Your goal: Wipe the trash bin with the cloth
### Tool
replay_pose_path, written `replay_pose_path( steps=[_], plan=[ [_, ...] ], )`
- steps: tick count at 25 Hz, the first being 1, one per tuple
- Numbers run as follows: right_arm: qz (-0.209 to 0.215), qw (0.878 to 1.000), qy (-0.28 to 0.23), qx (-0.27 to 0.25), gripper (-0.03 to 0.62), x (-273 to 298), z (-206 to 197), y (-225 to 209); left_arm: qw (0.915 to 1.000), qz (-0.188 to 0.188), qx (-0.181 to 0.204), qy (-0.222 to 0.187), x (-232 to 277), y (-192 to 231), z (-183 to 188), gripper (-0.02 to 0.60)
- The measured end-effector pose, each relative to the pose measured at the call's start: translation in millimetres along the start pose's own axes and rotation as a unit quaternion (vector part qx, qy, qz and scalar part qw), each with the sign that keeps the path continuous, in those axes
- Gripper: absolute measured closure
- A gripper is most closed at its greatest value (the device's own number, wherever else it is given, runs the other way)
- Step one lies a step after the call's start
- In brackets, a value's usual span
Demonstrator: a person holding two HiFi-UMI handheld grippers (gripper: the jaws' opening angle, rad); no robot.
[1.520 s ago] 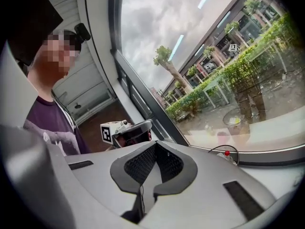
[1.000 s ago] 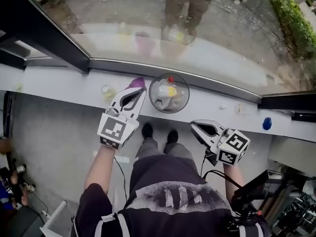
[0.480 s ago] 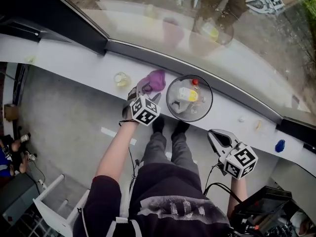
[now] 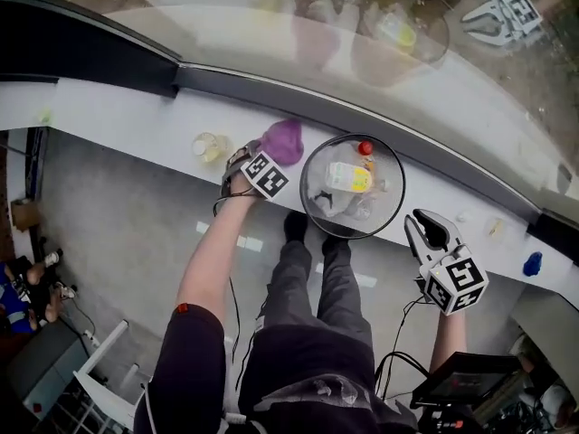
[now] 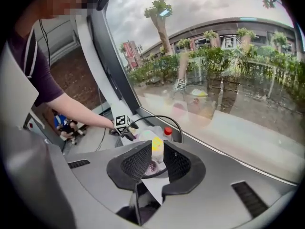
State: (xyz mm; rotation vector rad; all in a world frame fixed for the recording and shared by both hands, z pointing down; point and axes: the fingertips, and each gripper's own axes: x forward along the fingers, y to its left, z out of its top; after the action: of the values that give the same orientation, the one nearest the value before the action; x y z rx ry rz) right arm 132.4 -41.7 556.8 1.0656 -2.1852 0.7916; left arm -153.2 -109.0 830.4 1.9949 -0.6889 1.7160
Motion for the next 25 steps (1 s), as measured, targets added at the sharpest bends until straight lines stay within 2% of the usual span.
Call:
replay_pose_path(
  steps=[4,8,9,11,14,15,16,18,19,21,23,25],
  plan=[
    [-0.024,0.999,0.047,0.003,0.453,24,-25,-24,0.9998,-0.007,0.008,0.018,41,-1,1,0.164],
    [-0.026,0.996,0.087,0.016,0.451,45,-44,-32,0.9993,-0.011,0.004,0.035,69,-1,-8,0.167],
    [-0.026,0.995,0.095,0.022,0.451,50,-49,-35,0.9992,-0.010,0.005,0.038,74,-1,-10,0.189],
    [-0.019,0.994,0.101,0.048,0.451,59,-56,-37,0.9990,-0.011,0.008,0.042,83,-2,-11,0.263],
    [-0.002,0.989,0.095,0.117,0.461,68,-62,-36,0.9985,-0.015,0.018,0.049,86,-1,-11,0.306],
    [-0.001,0.985,0.091,0.147,0.479,70,-63,-38,0.9985,-0.015,0.021,0.048,84,1,-9,0.495],
    [-0.003,0.979,0.085,0.184,0.497,71,-64,-40,0.9989,-0.023,0.014,0.039,82,0,-6,0.518],
    [-0.007,0.964,0.073,0.256,0.528,71,-68,-44,0.9977,-0.053,-0.040,-0.013,66,-3,8,0.518],
    [-0.009,0.956,0.066,0.285,0.534,71,-71,-43,0.9933,-0.067,-0.077,-0.054,51,-4,16,0.518],
    [-0.010,0.938,0.049,0.342,0.545,73,-76,-41,0.9783,-0.084,-0.132,-0.136,9,-6,30,0.518],
    [-0.009,0.911,0.019,0.413,0.551,74,-79,-44,0.9614,-0.101,-0.146,-0.210,-37,-9,51,0.518],
    [-0.009,0.882,-0.007,0.471,0.549,69,-83,-49,0.9467,-0.124,-0.131,-0.267,-78,-20,73,0.518]
  ],
)
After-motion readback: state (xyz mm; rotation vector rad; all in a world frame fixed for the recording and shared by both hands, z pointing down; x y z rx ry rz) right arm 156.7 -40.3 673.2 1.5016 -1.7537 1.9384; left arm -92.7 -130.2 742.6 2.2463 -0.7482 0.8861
